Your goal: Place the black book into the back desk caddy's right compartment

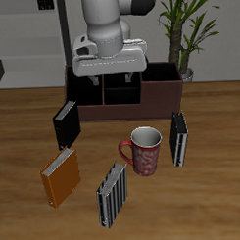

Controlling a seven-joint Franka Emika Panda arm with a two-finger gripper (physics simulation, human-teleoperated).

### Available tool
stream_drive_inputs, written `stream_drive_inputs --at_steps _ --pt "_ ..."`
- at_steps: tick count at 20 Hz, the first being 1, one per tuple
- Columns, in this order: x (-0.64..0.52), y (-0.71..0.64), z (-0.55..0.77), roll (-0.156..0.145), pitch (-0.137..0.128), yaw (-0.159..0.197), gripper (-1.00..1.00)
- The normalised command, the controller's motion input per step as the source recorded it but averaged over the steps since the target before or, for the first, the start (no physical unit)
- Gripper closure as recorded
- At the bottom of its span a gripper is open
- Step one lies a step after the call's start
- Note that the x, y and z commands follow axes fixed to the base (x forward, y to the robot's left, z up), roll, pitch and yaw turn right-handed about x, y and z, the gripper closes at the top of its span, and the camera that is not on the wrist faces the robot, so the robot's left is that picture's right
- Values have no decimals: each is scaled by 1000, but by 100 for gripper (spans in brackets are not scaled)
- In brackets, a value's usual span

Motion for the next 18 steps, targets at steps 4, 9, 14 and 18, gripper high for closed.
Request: stream_drive_inputs --at_steps 4,9,14,18 --pt "-194 -605 -27 29 -113 75 -100" --pt "-121 -460 -142 10 -27 -40 -100" --pt "-146 -558 -284 -34 -50 -46 -100" --pt "-70 -441 -294 -72 1 -42 -100"
